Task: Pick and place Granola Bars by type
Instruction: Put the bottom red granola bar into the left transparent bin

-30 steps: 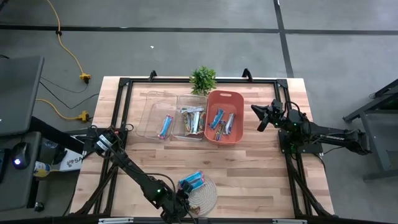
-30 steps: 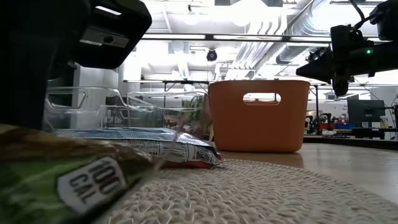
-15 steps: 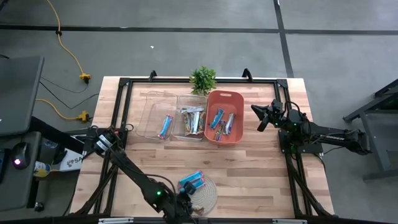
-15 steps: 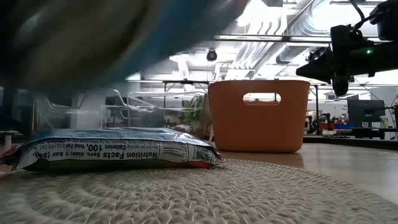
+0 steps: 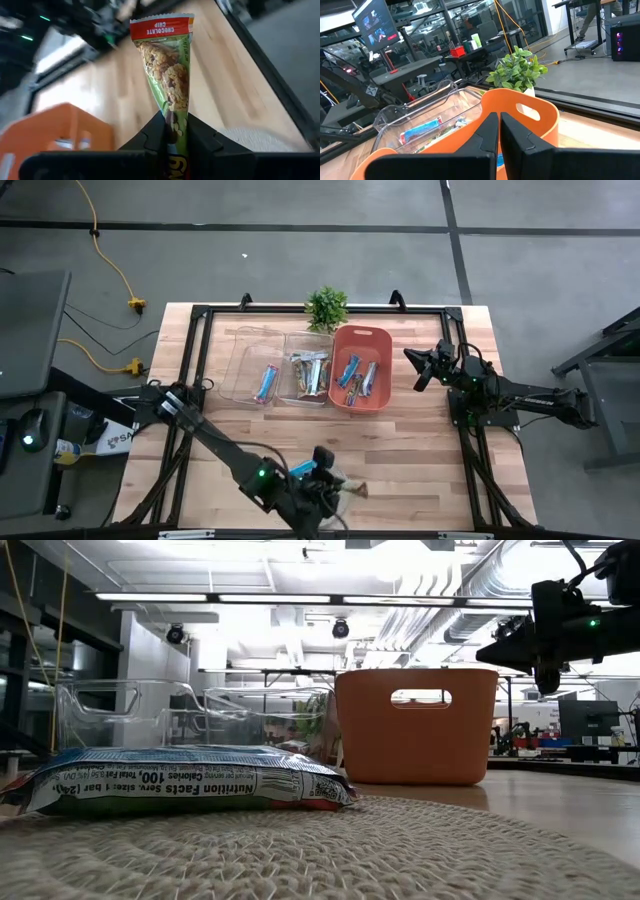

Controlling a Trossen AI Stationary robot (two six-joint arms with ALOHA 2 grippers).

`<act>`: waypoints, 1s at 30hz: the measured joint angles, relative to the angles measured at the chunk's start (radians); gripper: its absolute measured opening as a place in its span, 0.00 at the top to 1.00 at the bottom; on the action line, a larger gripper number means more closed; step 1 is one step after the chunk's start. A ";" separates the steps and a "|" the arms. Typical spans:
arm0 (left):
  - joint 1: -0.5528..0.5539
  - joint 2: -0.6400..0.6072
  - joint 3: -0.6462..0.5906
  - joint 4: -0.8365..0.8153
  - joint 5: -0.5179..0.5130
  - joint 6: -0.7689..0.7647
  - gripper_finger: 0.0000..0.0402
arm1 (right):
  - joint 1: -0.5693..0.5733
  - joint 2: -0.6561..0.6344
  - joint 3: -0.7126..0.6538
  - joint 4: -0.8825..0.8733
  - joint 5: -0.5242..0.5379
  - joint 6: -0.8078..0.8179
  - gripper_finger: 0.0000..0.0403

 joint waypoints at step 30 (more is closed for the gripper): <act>0.395 -0.264 0.407 -0.094 -0.436 -0.033 0.88 | 0.000 0.000 0.000 0.000 0.000 0.000 1.00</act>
